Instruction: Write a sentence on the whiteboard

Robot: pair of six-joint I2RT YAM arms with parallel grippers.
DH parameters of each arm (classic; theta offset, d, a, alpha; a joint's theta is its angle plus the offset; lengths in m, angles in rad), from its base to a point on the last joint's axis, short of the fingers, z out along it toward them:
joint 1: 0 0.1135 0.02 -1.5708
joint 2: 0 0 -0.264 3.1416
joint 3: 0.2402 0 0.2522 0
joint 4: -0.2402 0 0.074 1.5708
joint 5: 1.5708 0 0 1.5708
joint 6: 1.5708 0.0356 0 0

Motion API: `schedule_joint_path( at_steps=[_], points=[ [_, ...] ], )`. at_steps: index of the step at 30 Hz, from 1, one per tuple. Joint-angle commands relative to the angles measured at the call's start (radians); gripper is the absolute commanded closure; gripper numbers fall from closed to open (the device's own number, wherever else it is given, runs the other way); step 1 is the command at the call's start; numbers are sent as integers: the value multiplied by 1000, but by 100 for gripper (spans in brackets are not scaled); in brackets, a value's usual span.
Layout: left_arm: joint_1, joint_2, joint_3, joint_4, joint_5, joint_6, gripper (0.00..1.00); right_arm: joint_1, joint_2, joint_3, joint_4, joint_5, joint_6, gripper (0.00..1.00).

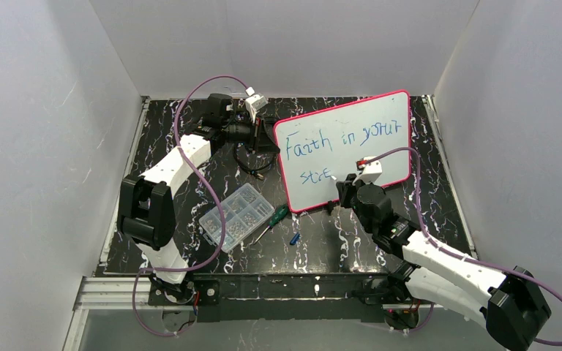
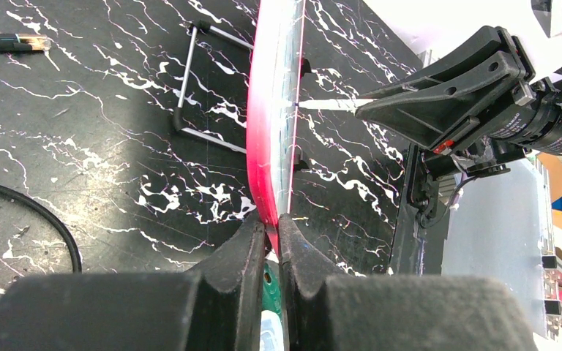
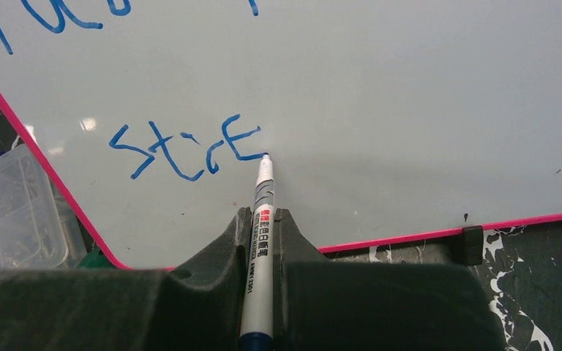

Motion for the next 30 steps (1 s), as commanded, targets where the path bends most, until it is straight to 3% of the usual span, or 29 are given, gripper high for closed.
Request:
schedule_joint_path(
  at_steps=[1,30],
  points=[
    [-7,-41,28,-19,40,8,100,-5,-52,10,-2,14,-15,99],
    [-7,-37,28,-17,41,6,100,-6,11,63,141,-29,-70,99]
  ],
)
